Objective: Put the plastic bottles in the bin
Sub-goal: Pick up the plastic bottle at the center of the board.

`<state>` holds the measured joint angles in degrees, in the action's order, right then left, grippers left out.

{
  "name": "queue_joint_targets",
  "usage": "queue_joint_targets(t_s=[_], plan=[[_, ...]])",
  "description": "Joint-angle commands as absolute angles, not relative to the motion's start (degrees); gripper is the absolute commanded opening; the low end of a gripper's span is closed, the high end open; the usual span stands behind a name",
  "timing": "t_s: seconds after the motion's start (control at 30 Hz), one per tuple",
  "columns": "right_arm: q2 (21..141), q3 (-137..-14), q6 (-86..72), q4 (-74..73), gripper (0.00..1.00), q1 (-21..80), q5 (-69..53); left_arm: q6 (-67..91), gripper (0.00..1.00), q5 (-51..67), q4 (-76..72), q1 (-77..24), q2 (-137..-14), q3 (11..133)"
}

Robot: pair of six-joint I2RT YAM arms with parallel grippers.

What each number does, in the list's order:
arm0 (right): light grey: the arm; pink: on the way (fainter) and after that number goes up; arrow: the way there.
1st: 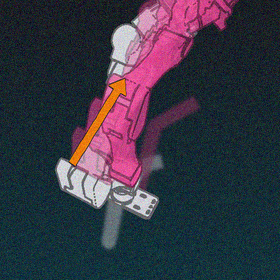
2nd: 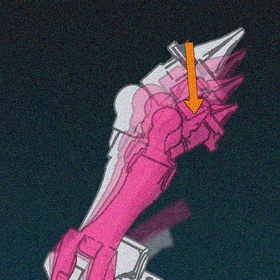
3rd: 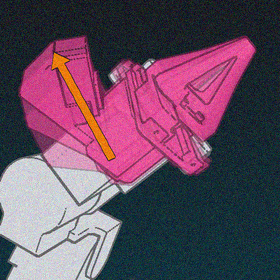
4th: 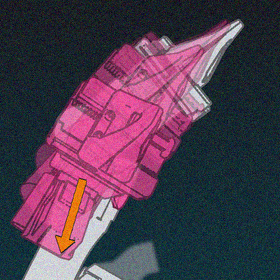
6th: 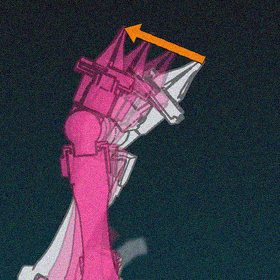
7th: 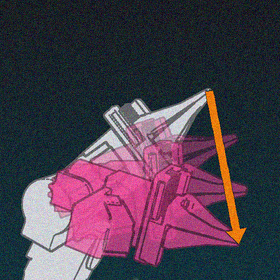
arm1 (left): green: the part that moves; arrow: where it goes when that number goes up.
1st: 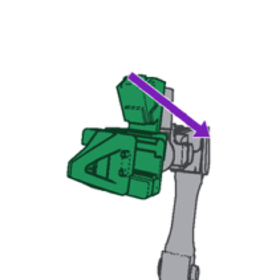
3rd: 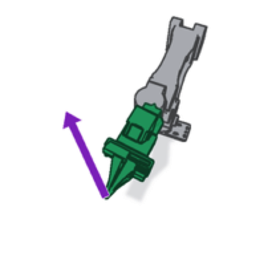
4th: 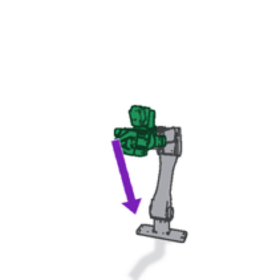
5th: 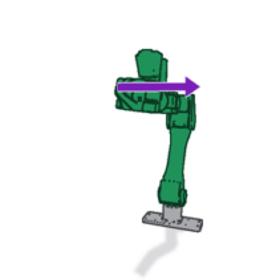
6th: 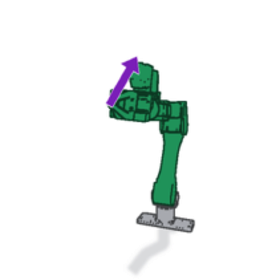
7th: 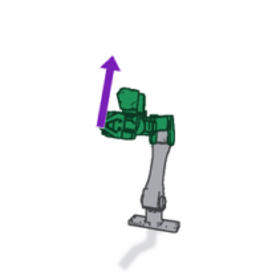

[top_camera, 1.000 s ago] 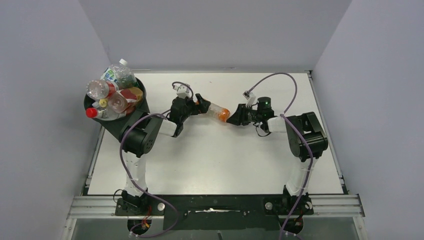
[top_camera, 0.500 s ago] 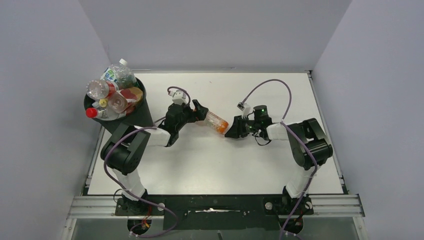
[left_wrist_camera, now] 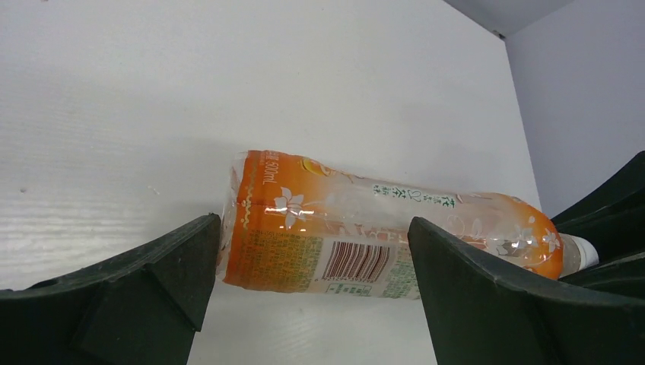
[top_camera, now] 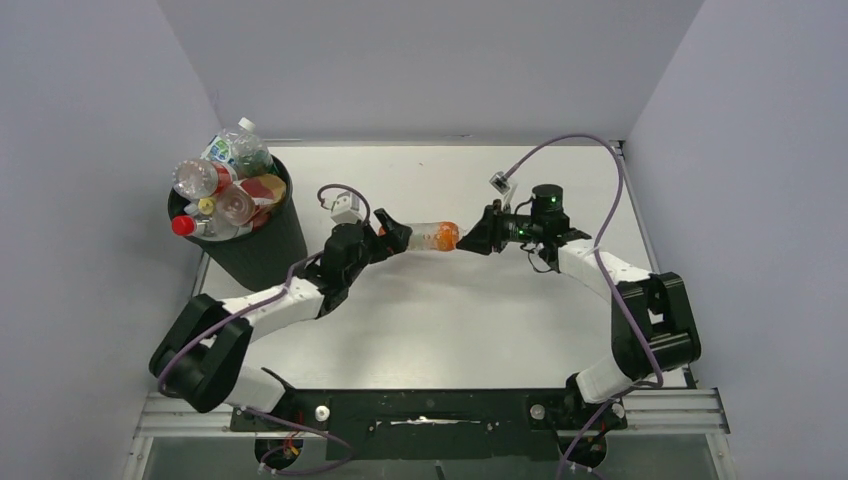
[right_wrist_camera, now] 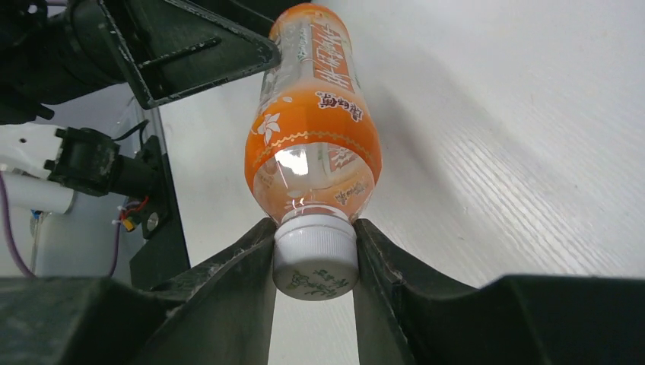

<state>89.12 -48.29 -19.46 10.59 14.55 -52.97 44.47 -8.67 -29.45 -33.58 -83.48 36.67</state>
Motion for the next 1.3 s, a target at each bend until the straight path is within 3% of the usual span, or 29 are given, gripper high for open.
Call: queue_joint_targets(t_s=[0.0, 0.27, 0.5, 0.9, 1.13, 1.27], plan=[[85.6, -53.4, -21.2, 14.9, 0.25, 16.6, -61.0, 51.9, 0.91, -4.3, -24.1, -42.6, -72.9, 38.0], [84.8, -52.5, -23.4, 18.0, 0.25, 17.1, -63.9, 52.5, 0.91, -13.6, -10.7, -42.8, -57.5, 35.8], [83.5, -55.2, -20.3, 11.9, 0.25, 17.1, -62.7, 52.5, 0.91, -19.1, -1.4, -43.0, -50.6, 37.0], [82.6, -61.9, -12.6, -3.4, 0.24, 15.8, -56.1, 44.5, 0.91, -27.8, 14.2, -43.1, -49.8, 47.2], [81.8, -60.9, -19.3, 4.6, 0.24, 15.5, -57.5, 46.2, 0.91, -24.4, 10.6, -43.1, -47.5, 46.0], [80.8, -58.6, -28.3, 17.4, 0.24, 15.3, -59.6, 50.3, 0.91, -20.3, 4.1, -43.1, -46.3, 43.5]])
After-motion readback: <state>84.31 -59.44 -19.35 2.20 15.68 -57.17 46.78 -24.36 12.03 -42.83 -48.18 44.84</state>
